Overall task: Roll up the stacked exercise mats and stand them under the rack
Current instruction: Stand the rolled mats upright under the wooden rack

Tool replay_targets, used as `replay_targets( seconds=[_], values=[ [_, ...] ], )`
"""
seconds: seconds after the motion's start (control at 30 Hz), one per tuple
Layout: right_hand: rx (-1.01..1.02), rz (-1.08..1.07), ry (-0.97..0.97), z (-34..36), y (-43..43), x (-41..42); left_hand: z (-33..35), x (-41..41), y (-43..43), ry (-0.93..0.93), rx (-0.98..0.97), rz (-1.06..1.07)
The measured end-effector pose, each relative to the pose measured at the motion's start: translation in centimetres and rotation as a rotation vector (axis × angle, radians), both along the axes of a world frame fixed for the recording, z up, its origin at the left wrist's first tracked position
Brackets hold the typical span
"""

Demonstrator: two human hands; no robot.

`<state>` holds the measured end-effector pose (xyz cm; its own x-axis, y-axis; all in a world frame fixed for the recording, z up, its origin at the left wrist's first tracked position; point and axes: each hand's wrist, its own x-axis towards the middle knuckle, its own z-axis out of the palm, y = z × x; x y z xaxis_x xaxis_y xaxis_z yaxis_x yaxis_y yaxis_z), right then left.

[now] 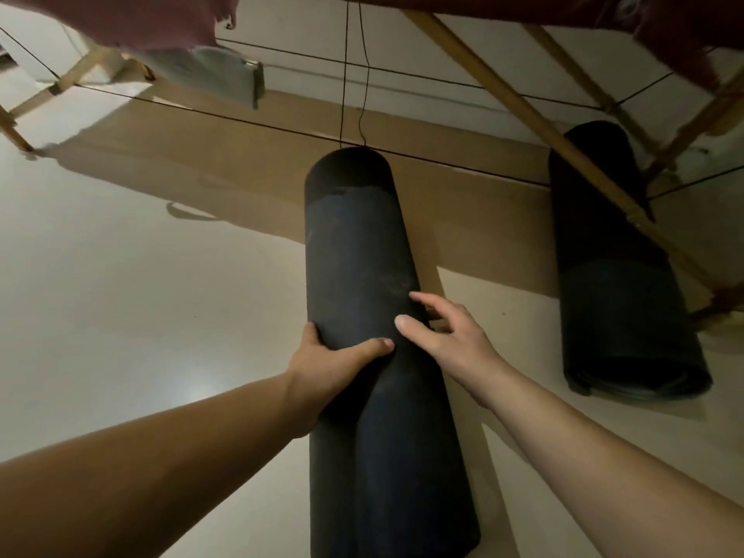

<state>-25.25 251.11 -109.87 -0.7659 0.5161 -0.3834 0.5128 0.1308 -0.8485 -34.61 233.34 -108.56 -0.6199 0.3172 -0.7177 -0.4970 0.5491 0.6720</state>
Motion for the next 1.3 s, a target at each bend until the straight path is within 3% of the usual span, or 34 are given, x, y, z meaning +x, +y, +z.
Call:
replay_targets(
  seconds=[0.3,0.4,0.5,0.63,0.83,0.93,1.0,1.07,1.2,1.3],
  values=[
    [-0.126,-0.254,-0.116,0.9,3.5,4.3,0.6,0.6,5.5,0.016,0.116,-0.238],
    [0.086,-0.305,-0.219,1.3,3.7,4.1,0.5,0.2,6.0,0.025,0.165,-0.306],
    [0.392,-0.18,-0.352,2.4,3.6,2.7,-0.4,0.4,5.3,0.026,0.137,-0.353],
    [0.307,-0.074,-0.472,2.4,3.3,1.8,-0.8,1.6,4.4,-0.104,0.001,-0.369],
    [0.266,-0.138,-0.366,1.3,4.8,2.5,-1.2,2.0,5.8,-0.1,0.037,-0.312],
    [0.465,-0.175,-0.375,1.0,6.4,3.0,-0.6,2.3,8.8,-0.044,0.093,-0.282],
    [0.691,-0.14,-0.404,1.5,7.0,3.1,-0.4,2.4,11.2,-0.023,0.11,-0.292],
    [0.735,-0.06,-0.381,2.7,7.5,3.6,-0.5,2.3,13.1,-0.005,0.145,-0.293],
    [0.523,0.25,-0.474,4.1,8.7,6.8,-1.1,1.7,14.7,0.016,0.249,-0.275],
    [0.448,0.32,-0.515,4.1,8.0,8.4,-1.8,1.4,14.0,-0.023,0.327,-0.241]
  ],
)
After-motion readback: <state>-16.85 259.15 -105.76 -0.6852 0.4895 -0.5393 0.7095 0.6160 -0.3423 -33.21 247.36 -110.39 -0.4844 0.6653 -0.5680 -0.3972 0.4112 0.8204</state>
